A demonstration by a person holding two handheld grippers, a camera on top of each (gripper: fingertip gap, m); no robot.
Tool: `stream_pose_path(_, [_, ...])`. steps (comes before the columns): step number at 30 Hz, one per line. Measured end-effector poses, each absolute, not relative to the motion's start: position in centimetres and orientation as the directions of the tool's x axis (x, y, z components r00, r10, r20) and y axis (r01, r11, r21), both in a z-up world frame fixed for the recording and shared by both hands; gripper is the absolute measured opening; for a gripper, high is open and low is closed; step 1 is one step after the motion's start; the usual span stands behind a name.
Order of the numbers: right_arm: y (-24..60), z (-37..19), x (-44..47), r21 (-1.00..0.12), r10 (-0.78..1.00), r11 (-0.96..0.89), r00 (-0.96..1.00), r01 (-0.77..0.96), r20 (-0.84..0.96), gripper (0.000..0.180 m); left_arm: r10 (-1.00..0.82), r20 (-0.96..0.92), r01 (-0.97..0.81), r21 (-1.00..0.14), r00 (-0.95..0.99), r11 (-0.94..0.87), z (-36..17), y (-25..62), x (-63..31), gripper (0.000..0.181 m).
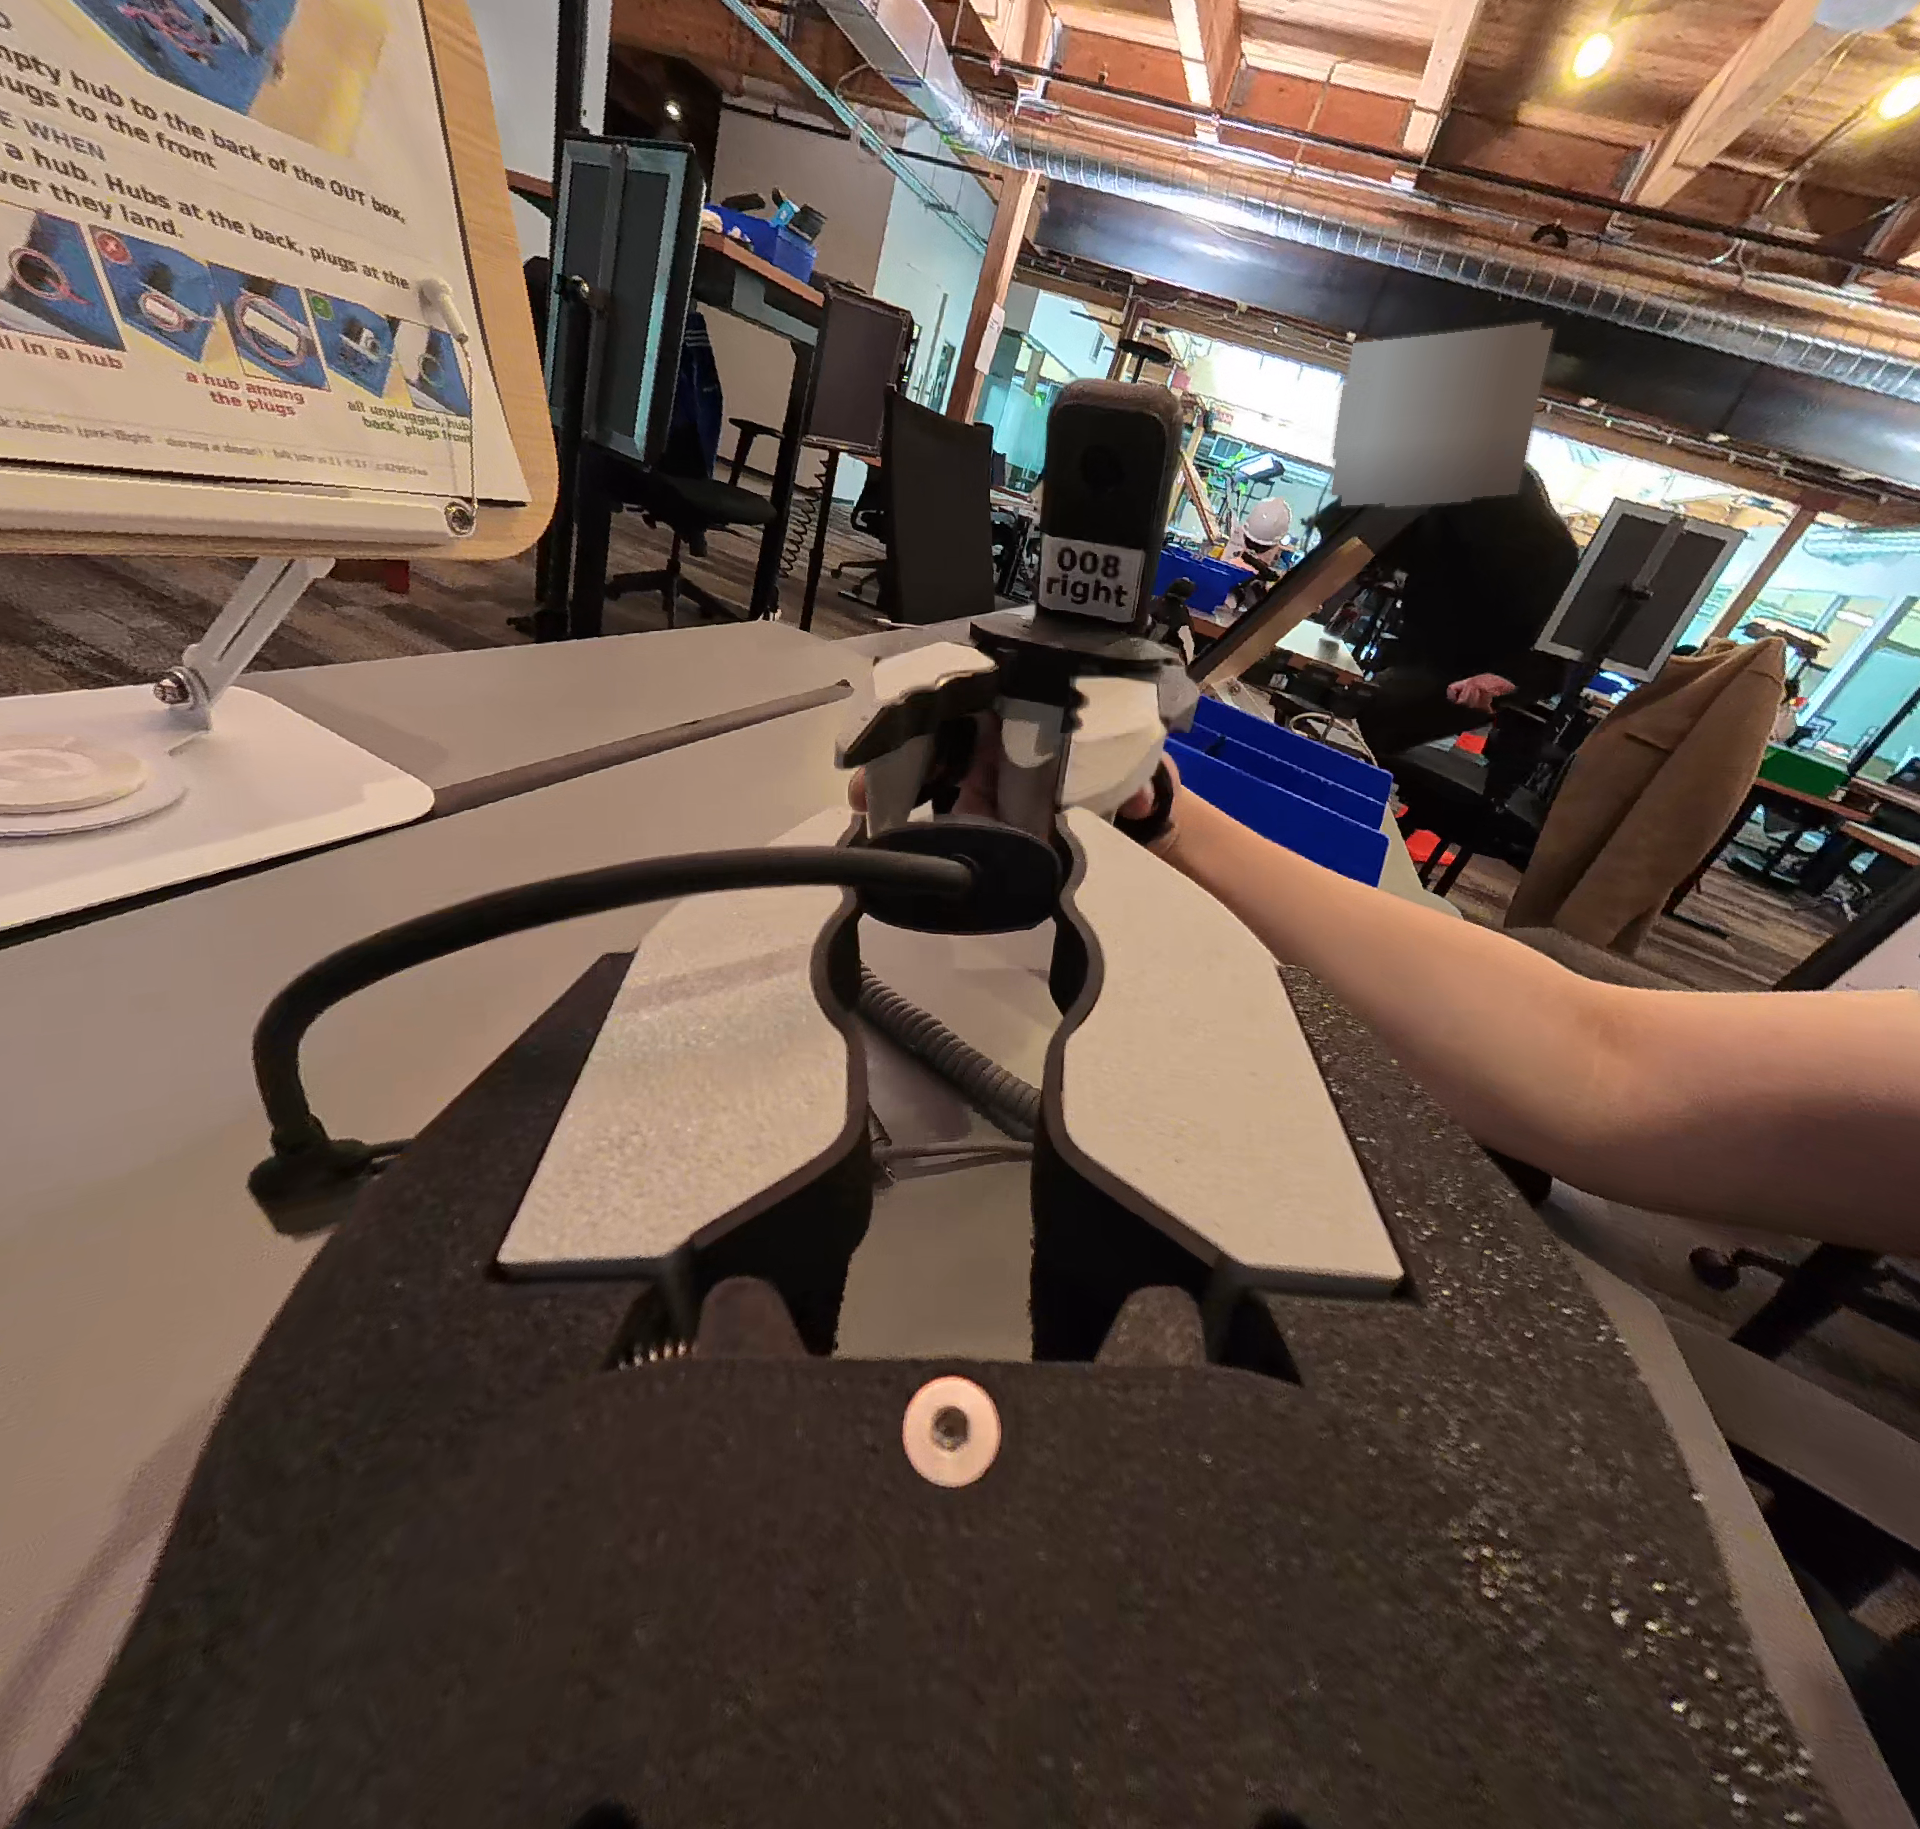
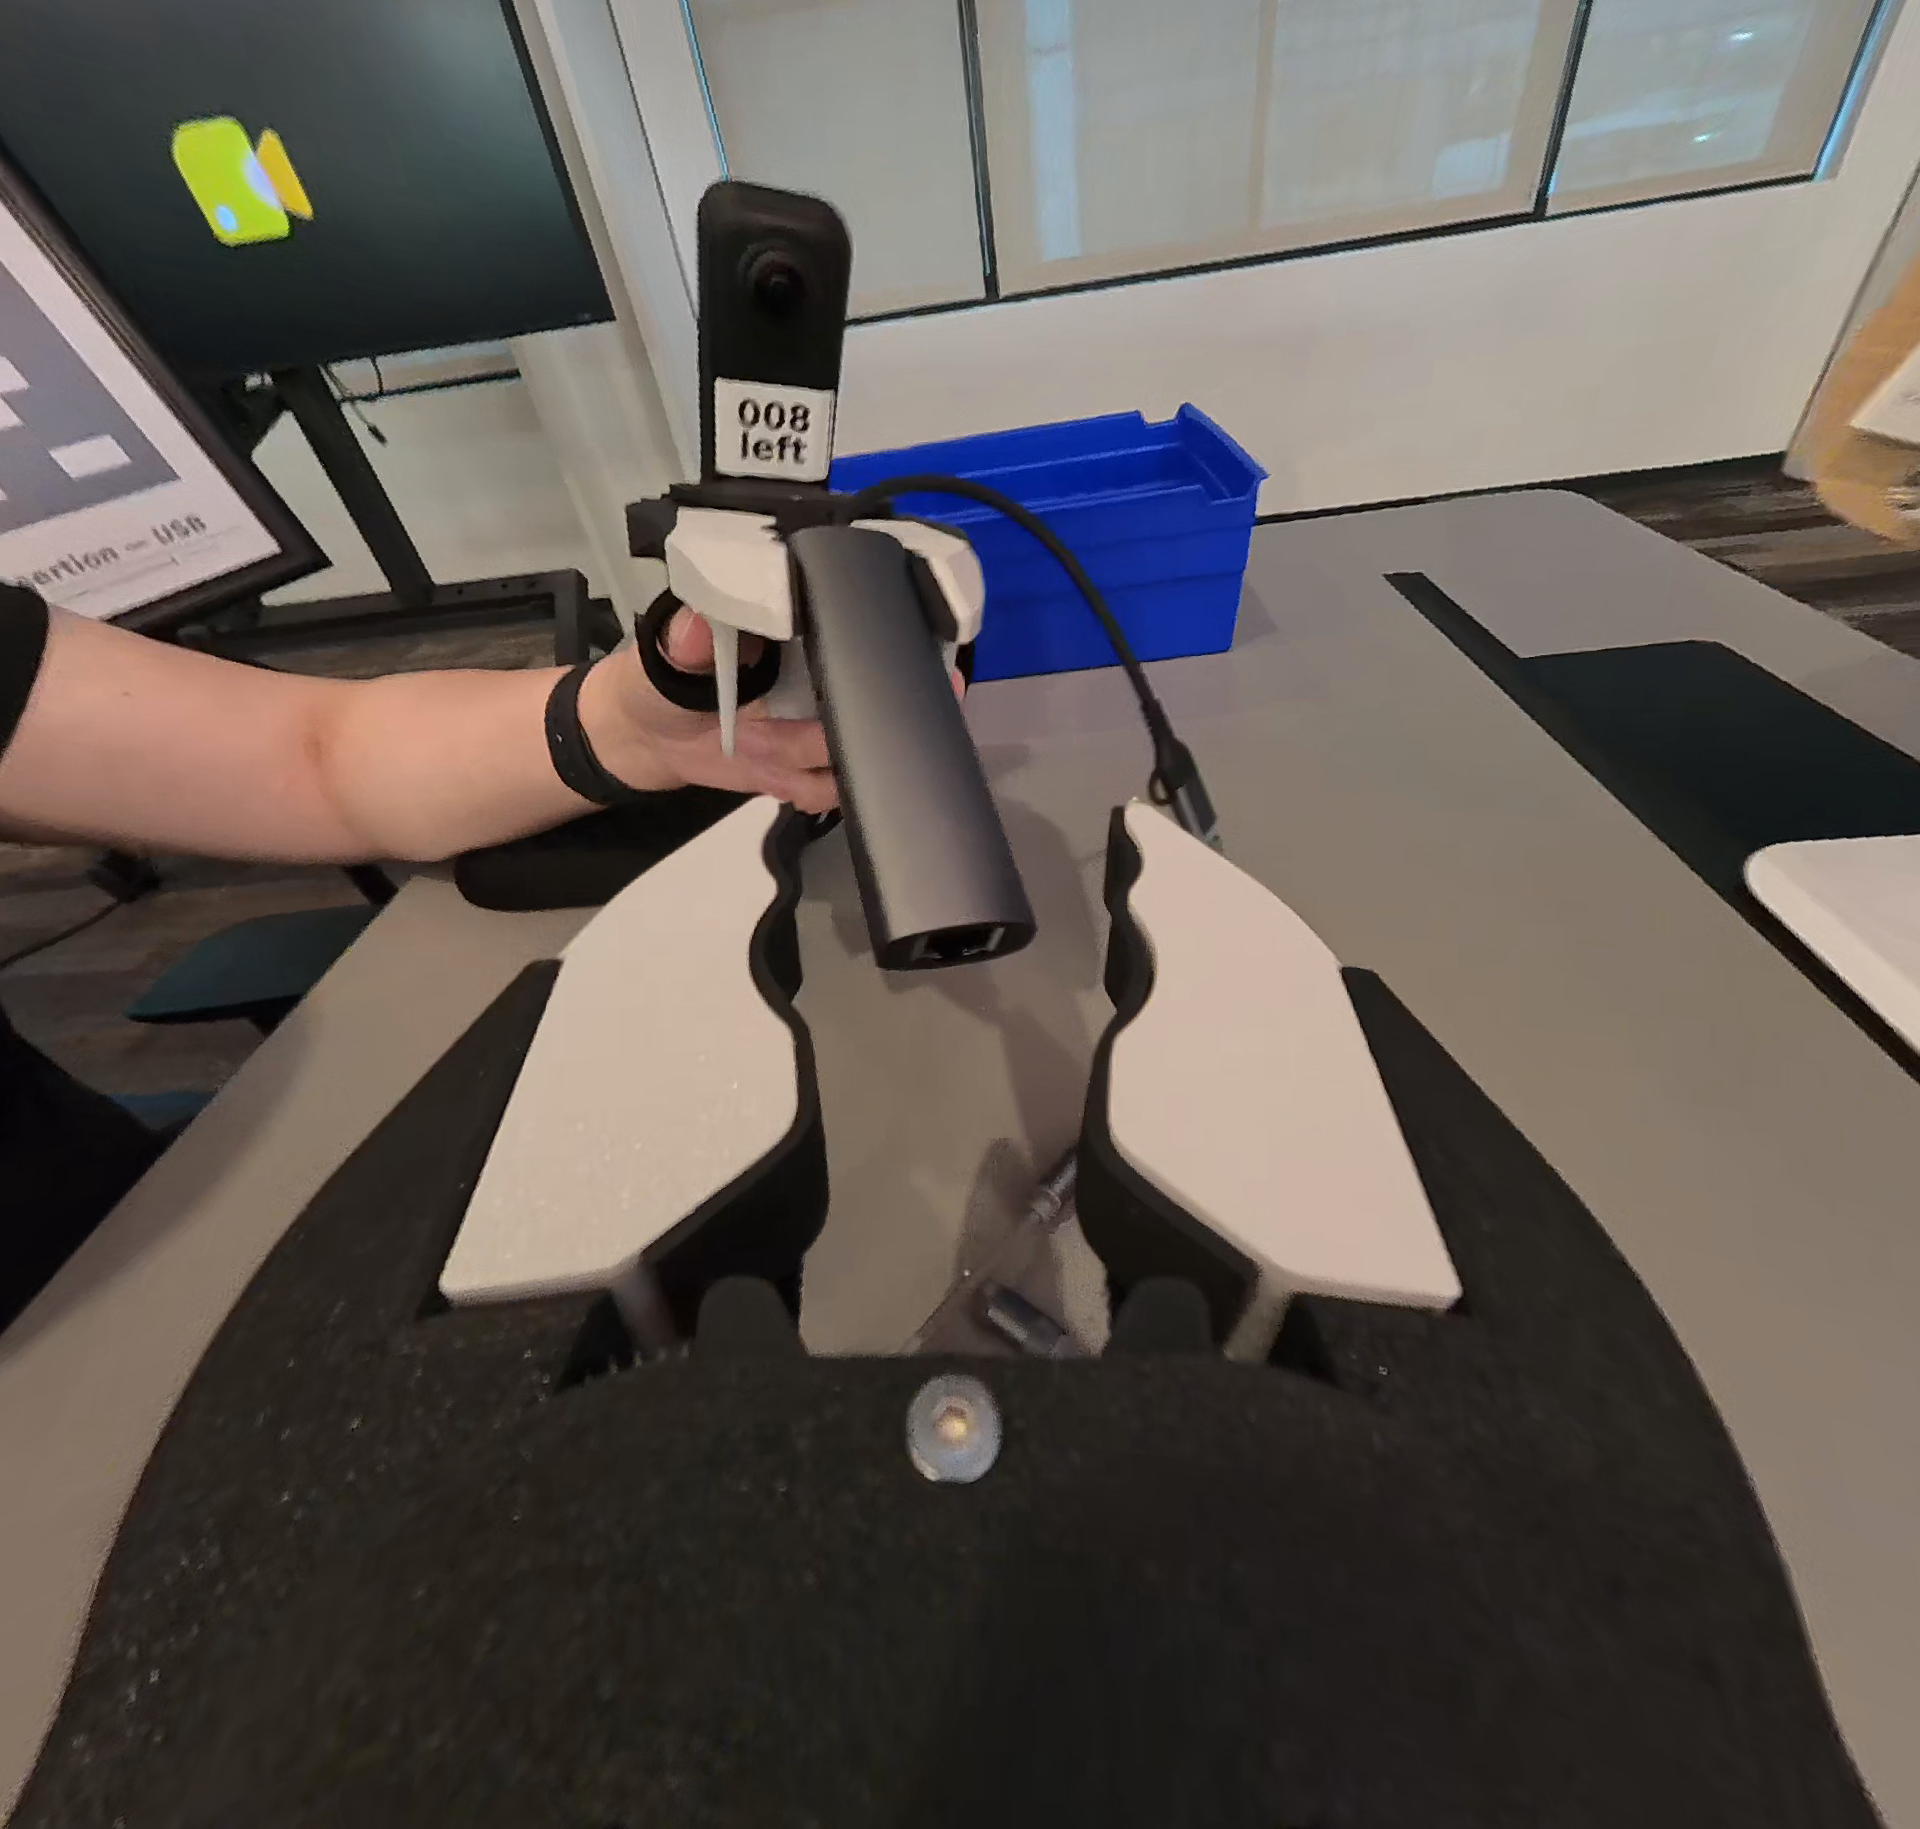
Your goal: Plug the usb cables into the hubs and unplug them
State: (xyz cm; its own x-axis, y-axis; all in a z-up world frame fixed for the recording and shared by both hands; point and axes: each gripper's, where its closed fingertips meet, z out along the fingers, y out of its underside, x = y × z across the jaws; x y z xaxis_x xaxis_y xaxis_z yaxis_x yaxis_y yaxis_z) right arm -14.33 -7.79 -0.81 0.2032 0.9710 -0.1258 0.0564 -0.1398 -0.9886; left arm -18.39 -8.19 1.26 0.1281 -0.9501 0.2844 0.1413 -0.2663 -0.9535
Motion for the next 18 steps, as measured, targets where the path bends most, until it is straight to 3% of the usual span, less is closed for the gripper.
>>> stream_pose_path(4, [-8.5,-2.0,-15.9,-0.982,0.977,-0.153,0.167,0.109,-0.133,0.055,-0.951,0.289,0.157,-0.95,0.115,-0.27,1.4,-8.5,-18.4,0.032])
stream_pose_path(6, [-9.0,-1.7,-16.1,-0.984,0.983,-0.143,0.127,0.102,-0.13,0.034,-0.955,0.28,0.158,-0.952,0.099,-0.262,1.7,-8.8,-18.3,0.032])
stream_pose_path(13, [-9.5,-2.3,-15.4,-0.962,0.987,-0.117,0.132,0.247,-0.087,0.033,-0.962,0.26,0.078,-0.964,0.081,-0.254,0.8,-9.2,-18.1,0.033])
stream_pose_path(18, [-9.7,-3.6,-15.2,-0.923,0.989,-0.088,0.14,0.375,-0.038,0.033,-0.972,0.224,-0.014,-0.974,0.069,-0.225,-0.2,-9.7,-17.9,0.051])
